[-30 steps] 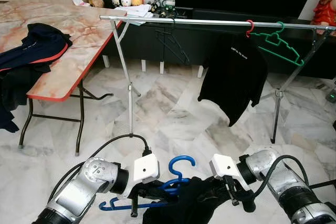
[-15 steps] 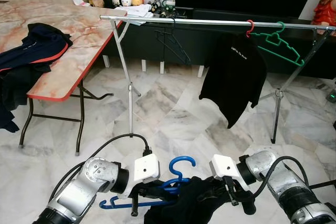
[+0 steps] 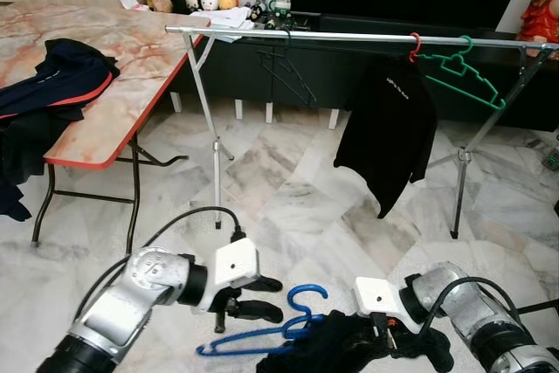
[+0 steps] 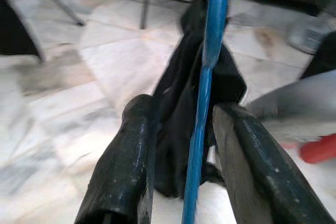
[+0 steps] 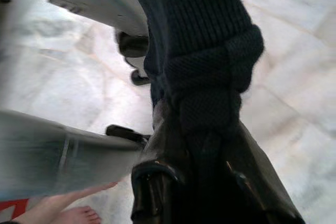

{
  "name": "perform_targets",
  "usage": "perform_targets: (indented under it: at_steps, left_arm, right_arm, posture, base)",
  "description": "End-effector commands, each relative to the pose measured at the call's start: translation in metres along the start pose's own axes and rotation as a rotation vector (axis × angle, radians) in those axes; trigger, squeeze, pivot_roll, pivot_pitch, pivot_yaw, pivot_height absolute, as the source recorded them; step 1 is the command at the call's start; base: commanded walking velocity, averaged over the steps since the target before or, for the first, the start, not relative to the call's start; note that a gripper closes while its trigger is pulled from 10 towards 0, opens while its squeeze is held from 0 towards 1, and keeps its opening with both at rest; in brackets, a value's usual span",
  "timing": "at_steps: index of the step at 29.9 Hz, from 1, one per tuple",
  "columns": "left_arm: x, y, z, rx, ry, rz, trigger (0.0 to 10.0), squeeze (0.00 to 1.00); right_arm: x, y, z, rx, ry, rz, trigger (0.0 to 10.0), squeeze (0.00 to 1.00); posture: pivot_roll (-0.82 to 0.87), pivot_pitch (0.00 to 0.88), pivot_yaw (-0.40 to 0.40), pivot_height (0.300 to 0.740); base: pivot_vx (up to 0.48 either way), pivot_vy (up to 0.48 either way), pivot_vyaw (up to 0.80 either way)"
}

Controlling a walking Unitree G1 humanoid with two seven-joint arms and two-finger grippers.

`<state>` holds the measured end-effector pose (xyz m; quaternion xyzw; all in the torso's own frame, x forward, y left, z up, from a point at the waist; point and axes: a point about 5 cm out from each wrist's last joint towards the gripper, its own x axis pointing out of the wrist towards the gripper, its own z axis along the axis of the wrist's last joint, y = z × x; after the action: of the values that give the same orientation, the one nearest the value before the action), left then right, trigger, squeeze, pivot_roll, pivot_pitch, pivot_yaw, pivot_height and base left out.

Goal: Hang hanger

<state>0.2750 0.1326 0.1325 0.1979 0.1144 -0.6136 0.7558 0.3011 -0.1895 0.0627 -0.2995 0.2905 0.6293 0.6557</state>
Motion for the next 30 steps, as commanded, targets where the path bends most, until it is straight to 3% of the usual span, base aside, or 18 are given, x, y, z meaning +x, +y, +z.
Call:
perform_targets:
  at_steps: [1, 2, 4, 7, 9, 10, 14, 15, 20, 23, 30]
  left_arm:
    - [-0.007, 0.005, 0.003, 0.003, -0.030, 0.083, 10.0, 1.00]
    - [-0.010, 0.008, 0.001, -0.025, -0.052, 0.150, 10.0, 1.00]
    - [-0.011, 0.009, -0.002, -0.062, -0.060, 0.189, 10.0, 1.00]
    - [-0.013, 0.000, -0.011, -0.092, -0.028, 0.195, 10.0, 1.00]
    - [-0.014, -0.005, -0.015, -0.127, -0.031, 0.211, 10.0, 1.00]
    - [-0.014, -0.008, -0.019, -0.154, -0.043, 0.251, 10.0, 1.00]
    - [-0.010, -0.013, -0.033, -0.231, -0.048, 0.283, 10.0, 1.00]
    - [-0.009, -0.014, -0.041, -0.239, -0.023, 0.307, 10.0, 0.00]
    - [-0.002, -0.021, -0.058, -0.208, 0.086, 0.302, 10.0, 0.00]
    - [0.001, -0.019, -0.070, -0.235, 0.110, 0.375, 10.0, 0.00]
    - [0.006, -0.007, -0.088, -0.212, 0.142, 0.535, 10.0, 0.00]
  right_arm:
    - [-0.006, -0.006, -0.001, 0.028, -0.042, -0.105, 0.0, 0.00]
    - [-0.006, -0.009, -0.002, 0.072, -0.076, -0.179, 0.0, 0.00]
    - [-0.005, -0.009, -0.003, 0.101, -0.098, -0.214, 0.0, 0.00]
    - [-0.004, -0.011, -0.007, 0.111, -0.086, -0.320, 0.0, 0.00]
    - [-0.004, -0.015, 0.003, 0.119, -0.184, -0.365, 0.0, 0.00]
    - [-0.006, -0.018, 0.013, 0.109, -0.253, -0.406, 0.0, 0.00]
    - [-0.009, -0.020, 0.019, 0.065, -0.256, -0.443, 0.0, 0.00]
    - [-0.010, -0.020, 0.023, 0.043, -0.261, -0.437, 0.0, 0.00]
    - [-0.022, -0.023, 0.036, -0.019, -0.289, -0.443, 0.0, 0.00]
    - [-0.043, -0.027, 0.053, -0.095, -0.324, -0.463, 0.0, 0.00]
    - [-0.060, -0.028, 0.078, -0.158, -0.402, -0.477, 0.0, 0.00]
  posture:
    - [0.06, 0.082, -0.037, 0.740]
    - [0.06, 0.082, -0.033, 0.740]
    - [0.07, 0.083, -0.032, 0.740]
    - [0.07, 0.085, -0.033, 0.740]
    - [0.06, 0.084, -0.028, 0.740]
    - [0.06, 0.081, -0.026, 0.740]
    - [0.06, 0.081, -0.018, 0.740]
    - [0.06, 0.084, -0.017, 0.740]
    - [0.04, 0.103, -0.025, 0.740]
    - [0.03, 0.112, -0.023, 0.740]
    - [0.02, 0.126, -0.025, 0.740]
  base:
    - [0.000, 0.000, 0.00]
    - [0.000, 0.000, 0.00]
    - [0.000, 0.000, 0.00]
    - [0.000, 0.000, 0.00]
    - [0.000, 0.000, 0.00]
    - [0.000, 0.000, 0.00]
    - [0.000, 0.000, 0.00]
    - [0.000, 0.000, 0.00]
    - [0.000, 0.000, 0.00]
    - [0.000, 0.000, 0.00]
    - [0.000, 0.000, 0.00]
